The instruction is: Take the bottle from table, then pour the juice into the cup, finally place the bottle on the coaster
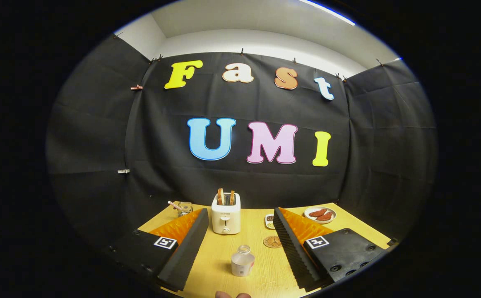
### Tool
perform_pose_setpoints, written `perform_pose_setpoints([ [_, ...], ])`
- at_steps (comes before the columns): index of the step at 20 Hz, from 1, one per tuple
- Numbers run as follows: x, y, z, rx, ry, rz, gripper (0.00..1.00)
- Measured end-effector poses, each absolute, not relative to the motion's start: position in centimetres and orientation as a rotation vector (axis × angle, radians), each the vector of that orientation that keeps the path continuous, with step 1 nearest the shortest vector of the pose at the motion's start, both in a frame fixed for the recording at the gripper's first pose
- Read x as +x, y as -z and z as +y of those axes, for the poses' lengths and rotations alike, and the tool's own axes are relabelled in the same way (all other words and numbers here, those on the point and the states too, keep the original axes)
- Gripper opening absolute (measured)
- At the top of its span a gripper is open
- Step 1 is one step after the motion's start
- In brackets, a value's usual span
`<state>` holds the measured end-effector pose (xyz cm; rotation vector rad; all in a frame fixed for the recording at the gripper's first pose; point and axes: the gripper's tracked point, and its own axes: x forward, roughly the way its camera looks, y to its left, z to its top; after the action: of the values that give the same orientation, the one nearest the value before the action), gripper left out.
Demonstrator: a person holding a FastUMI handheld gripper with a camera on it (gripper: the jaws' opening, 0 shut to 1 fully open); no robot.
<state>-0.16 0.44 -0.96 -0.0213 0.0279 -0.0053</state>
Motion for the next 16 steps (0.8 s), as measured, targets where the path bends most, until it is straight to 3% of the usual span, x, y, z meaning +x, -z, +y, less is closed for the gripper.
perform_pose_setpoints([
  [10, -0.1, 0.6, 0.7, -0.013, -0.017, -0.043, 0.97],
  [16, -0.3, 4.6, 0.2, 0.004, 0.0, -0.032, 0.97],
])
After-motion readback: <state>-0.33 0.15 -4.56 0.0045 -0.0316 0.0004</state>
